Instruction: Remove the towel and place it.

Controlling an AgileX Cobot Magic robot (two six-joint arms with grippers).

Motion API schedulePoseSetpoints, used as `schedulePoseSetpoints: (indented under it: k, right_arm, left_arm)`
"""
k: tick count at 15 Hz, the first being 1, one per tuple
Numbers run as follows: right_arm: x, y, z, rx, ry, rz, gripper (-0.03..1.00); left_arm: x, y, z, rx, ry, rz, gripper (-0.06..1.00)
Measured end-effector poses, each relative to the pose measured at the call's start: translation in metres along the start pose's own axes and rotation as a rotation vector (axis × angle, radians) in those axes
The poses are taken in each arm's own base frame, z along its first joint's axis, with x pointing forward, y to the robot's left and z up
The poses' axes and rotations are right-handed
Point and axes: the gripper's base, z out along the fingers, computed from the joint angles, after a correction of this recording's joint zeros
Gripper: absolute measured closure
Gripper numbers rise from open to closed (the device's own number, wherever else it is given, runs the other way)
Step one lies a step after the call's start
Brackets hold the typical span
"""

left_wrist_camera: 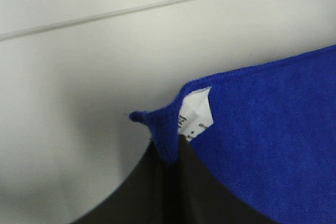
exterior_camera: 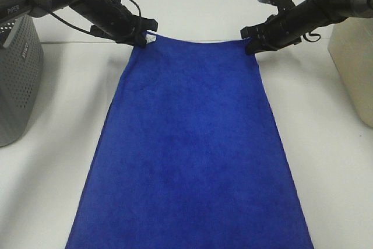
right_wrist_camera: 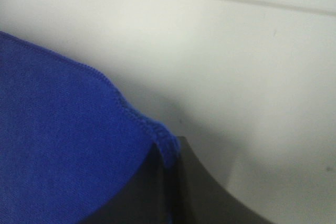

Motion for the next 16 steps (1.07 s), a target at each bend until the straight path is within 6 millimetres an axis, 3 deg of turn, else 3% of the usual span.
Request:
schedulePoseSetpoints:
  k: [10, 16]
  right_arm:
    - [-0.027, 0.002, -0.006, 0.011, -0.240, -0.150, 0.95]
    - [-0.032, 0.005, -0.005, -0.019, -0.317, -0.226, 0.95]
  left_arm:
    - [-0.020, 0.007, 0.000, -0.076, -0.235, 0.047, 0.94]
    - [-0.013, 0.012, 0.009, -0.088, -0.230, 0.051, 0.94]
